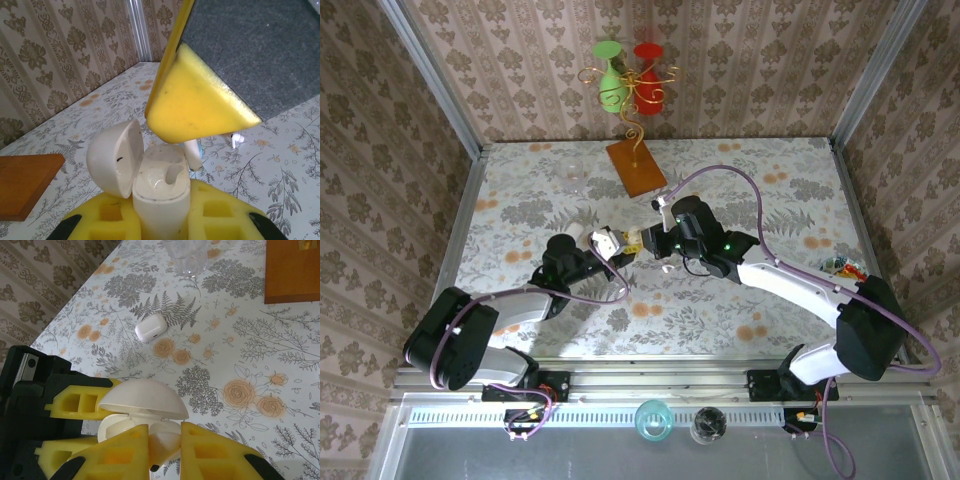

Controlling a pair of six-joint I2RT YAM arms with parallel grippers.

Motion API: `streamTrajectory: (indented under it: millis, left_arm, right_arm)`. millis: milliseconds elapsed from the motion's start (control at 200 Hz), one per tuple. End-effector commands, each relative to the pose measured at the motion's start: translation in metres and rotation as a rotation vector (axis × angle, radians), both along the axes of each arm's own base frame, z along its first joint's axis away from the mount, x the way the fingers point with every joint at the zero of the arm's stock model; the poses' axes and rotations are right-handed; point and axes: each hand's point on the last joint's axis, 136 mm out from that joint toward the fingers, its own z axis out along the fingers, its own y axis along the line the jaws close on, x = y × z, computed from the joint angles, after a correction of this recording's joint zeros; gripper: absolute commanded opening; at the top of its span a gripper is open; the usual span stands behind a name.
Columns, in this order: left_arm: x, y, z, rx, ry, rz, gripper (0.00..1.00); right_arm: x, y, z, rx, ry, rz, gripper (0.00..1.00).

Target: Insert the wireless bluetooth earbuds into the charging case

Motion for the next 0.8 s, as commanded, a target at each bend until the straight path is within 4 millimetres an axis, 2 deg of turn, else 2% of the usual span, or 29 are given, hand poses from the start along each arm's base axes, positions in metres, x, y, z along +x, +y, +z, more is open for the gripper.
streamTrajectory:
  millis: [0, 160, 370, 650, 795]
  left_arm:
    - [-0.002, -0.006, 0.011, -0.018, -0.039, -0.029, 0.00]
    - [-0.002, -0.006, 0.010, -0.019, -0.038, -0.031, 0.00]
    - [-0.001, -0.003, 0.006, -0.015, -0.020, -0.014, 0.00]
    - [0.002, -0.004, 0.010, -0.023, -0.009, -0.016, 0.00]
    - [0.005, -0.003, 0.007, -0.026, 0.012, -0.008, 0.00]
  right_arm:
    - [0.006, 0.001, 0.025, 0.031, -0.068, -0.011, 0.18]
    - [0.008, 0.004, 0.018, 0.018, -0.053, -0.005, 0.18]
    - [0.008, 0.001, 0.029, 0.033, -0.081, -0.015, 0.18]
    - [0.009, -0.001, 0.025, 0.025, -0.079, -0.028, 0.18]
    - [0.007, -0.001, 0.033, 0.056, -0.095, -0.027, 0.18]
